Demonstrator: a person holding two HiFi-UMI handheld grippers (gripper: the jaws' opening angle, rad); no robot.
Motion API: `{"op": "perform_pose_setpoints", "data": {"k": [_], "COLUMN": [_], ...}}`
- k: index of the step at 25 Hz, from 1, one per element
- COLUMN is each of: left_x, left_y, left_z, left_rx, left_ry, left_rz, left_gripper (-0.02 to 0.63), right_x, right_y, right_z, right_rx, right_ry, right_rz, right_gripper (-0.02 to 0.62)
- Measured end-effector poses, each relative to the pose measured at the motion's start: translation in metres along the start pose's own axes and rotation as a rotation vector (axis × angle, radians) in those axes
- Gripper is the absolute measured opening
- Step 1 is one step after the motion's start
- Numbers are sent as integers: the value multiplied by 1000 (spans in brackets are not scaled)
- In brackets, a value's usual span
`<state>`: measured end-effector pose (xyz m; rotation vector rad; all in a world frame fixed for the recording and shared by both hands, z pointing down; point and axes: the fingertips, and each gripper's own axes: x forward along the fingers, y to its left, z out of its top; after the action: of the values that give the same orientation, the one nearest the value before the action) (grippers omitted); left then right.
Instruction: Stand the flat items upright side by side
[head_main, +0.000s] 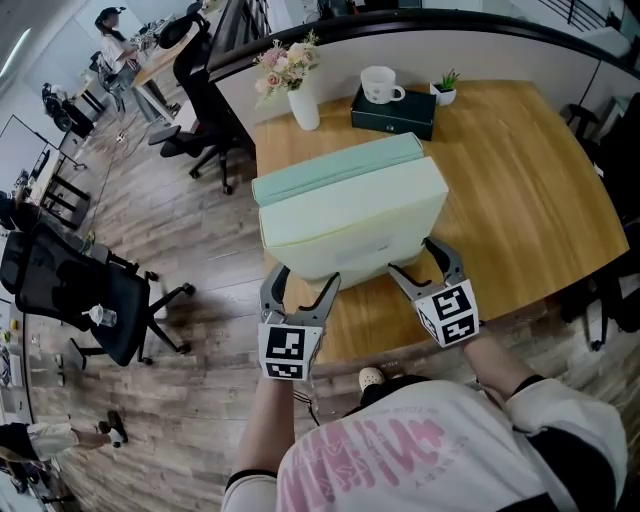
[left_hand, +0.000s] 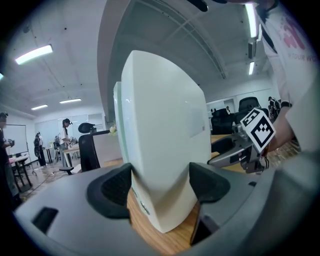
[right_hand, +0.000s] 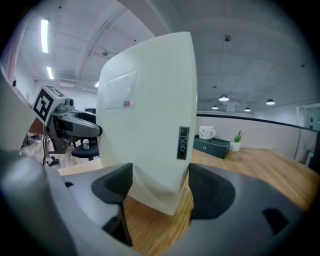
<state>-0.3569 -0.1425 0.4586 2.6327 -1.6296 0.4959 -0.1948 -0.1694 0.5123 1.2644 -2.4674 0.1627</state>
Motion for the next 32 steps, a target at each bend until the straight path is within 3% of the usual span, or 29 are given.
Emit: {"op": "perform_pose_setpoints", "data": {"k": [14, 24, 29, 32], "left_x": [1, -9, -19, -27], "left_y": [4, 7, 18, 25], "left_z": [-3, 4, 10, 19], "left_rx": [-5, 13, -64, -120], "left_ry": [46, 54, 34, -6], "left_rz": [-3, 45, 88, 119], "left_gripper": [370, 324, 324, 324], "right_x": [-6, -13, -18, -20], "right_y": [0, -12, -17, -21], "right_z": [9, 19, 31, 36], "right_rx": [-87, -50, -22, 55], "right_ry": [-3, -5, -35, -47], "right_rz": [44, 72, 81, 110], "right_gripper": [356, 360, 361, 377]}}
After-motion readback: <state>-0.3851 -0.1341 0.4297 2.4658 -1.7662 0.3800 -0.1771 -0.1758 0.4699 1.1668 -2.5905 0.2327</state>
